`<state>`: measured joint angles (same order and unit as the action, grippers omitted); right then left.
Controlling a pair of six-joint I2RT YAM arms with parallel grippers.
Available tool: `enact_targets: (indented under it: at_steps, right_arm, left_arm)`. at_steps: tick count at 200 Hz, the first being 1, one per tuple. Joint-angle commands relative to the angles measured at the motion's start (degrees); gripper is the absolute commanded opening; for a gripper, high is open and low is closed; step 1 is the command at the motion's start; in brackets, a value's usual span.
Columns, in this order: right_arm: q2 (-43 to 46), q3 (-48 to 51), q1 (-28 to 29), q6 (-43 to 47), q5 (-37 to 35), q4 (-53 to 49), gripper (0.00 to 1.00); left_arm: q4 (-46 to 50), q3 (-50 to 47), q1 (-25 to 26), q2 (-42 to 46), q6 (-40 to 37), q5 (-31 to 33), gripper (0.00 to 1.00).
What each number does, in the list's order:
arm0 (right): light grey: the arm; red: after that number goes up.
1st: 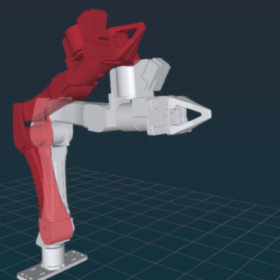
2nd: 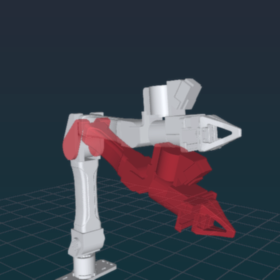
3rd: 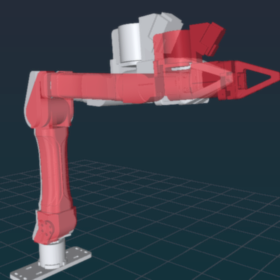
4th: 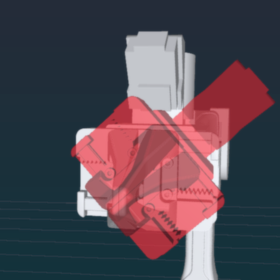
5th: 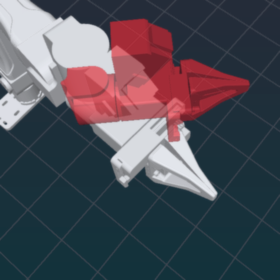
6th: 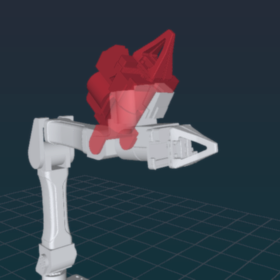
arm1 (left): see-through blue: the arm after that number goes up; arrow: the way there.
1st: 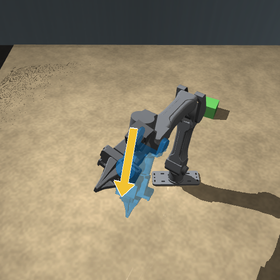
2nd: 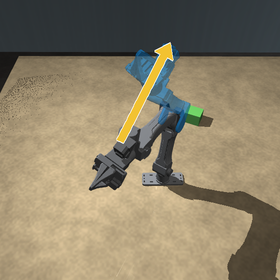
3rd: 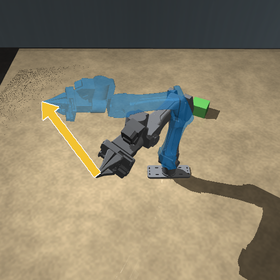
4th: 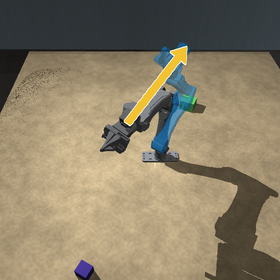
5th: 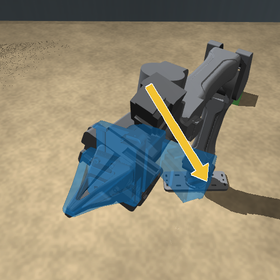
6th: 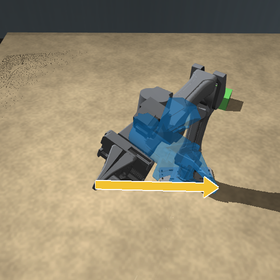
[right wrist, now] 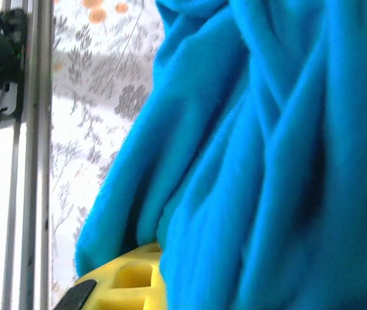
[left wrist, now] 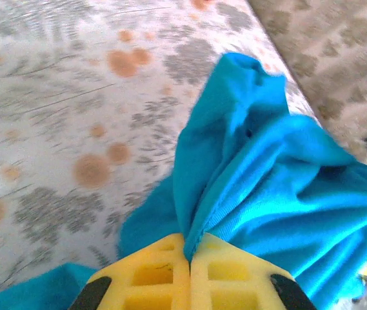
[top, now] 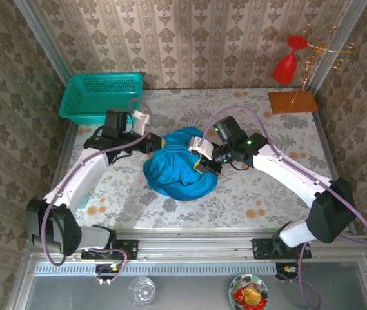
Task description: Fold the inside-out t-shirt
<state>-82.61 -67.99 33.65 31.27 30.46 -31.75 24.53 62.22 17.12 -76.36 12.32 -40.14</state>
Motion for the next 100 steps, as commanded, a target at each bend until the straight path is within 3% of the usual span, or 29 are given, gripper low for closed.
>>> enact_targets:
  at_steps: [1,32,65,79,100]
  right_arm:
    - [5.9,3.7,-0.1,-1.1,0.7,0.7,0.00]
    - [11.2,10.2,-1.5,-7.9,-4.6,10.7,0.00]
    - [15.8,15.8,-5.2,-20.7,-14.8,16.0,0.00]
    - [16.9,17.1,-6.9,-28.1,-22.8,16.0,0.36]
    - [16.3,16.2,-8.7,-36.9,-28.8,12.1,0.52]
  left_arm:
    - [0.3,-1.7,-8.6,-2.9,4.3,10.0,0.00]
    - [0.5,-5.1,-15.4,-6.2,5.6,11.9,0.00]
    - [-4.6,-12.5,-21.3,-3.8,9.3,11.8,0.00]
    - [-5.2,-13.9,-22.4,-3.0,9.8,11.7,0.00]
    - [-4.9,-13.9,-22.3,-3.9,9.9,11.4,0.00]
